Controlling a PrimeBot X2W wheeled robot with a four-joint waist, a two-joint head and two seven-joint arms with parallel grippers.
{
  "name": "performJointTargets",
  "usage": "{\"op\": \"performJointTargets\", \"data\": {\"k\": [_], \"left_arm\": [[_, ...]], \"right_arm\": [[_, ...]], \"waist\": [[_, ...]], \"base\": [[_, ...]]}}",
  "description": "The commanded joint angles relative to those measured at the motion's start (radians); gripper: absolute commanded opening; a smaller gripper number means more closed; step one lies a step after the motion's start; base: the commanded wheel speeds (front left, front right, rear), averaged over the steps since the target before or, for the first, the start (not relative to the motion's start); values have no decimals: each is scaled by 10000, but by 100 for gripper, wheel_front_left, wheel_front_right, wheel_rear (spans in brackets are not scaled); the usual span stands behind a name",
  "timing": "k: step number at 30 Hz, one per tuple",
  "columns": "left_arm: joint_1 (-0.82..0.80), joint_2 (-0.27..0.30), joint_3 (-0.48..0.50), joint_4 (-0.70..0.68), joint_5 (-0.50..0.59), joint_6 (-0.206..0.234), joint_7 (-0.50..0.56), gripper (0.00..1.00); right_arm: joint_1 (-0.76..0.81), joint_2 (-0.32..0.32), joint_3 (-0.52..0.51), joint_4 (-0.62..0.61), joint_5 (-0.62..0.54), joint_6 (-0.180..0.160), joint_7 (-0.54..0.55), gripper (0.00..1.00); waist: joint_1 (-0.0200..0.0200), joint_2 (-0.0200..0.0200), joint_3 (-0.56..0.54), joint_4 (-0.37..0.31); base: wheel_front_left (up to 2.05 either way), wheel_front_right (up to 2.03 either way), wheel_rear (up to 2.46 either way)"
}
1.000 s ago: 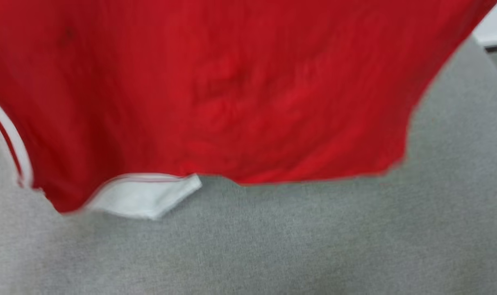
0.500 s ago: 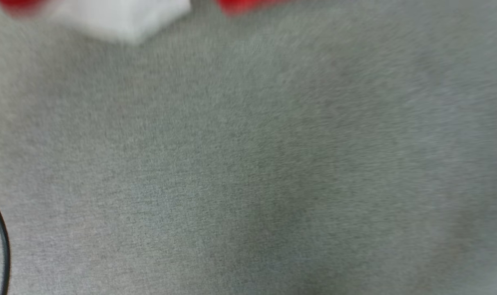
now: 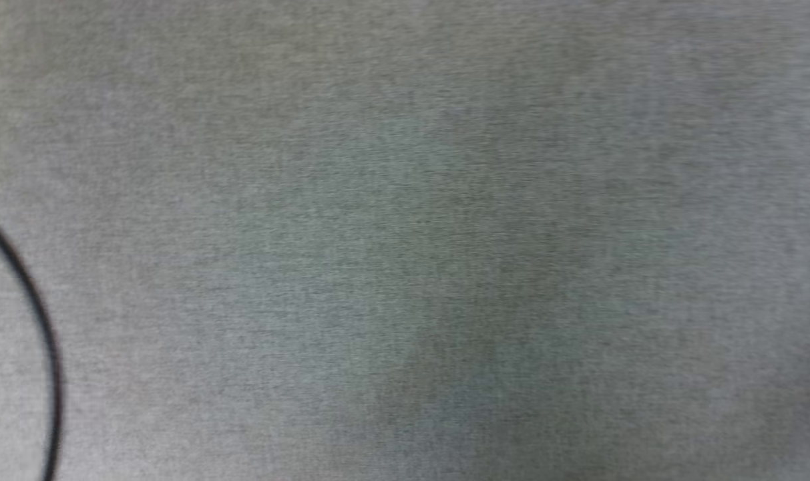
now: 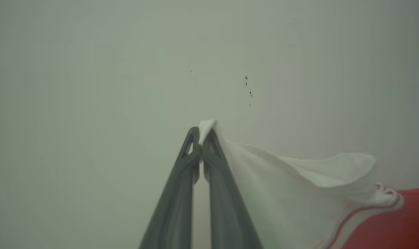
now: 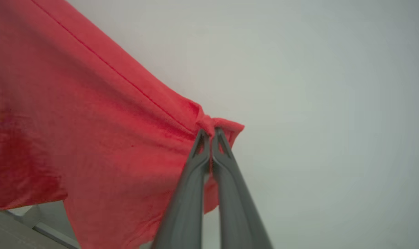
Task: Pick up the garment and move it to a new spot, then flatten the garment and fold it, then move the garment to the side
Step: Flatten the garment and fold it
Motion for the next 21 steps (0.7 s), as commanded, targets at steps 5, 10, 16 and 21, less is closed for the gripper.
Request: {"op": "performJointTargets", "data": {"k": [5, 10, 16, 21], "left_arm": [[1497, -358, -31, 113, -229, -165, -150, 0], [4937, -680, 560, -1323, -196, -264, -153, 0], [8861, -1153, 398, -2677, 158, -294, -156, 0], [11843, -1163, 199, -3419, 511, -304, -157, 0]], "right_arm": [[1048, 161, 163, 707, 266, -14, -586, 0], [2763, 398, 594, 1711, 447, -13, -1499, 0], [4942, 106, 1356, 2100, 663, -14, -2146, 0], [6936, -96, 1767, 2159, 1312, -14, -2468, 0]], "waist": [[-3, 0, -65, 251], [-3, 0, -786, 284], [-3, 0, -2070, 558], [-3, 0, -3295, 624]], "base": [[0, 0, 0], [0, 0, 0], [0, 0, 0], [0, 0, 0]]}}
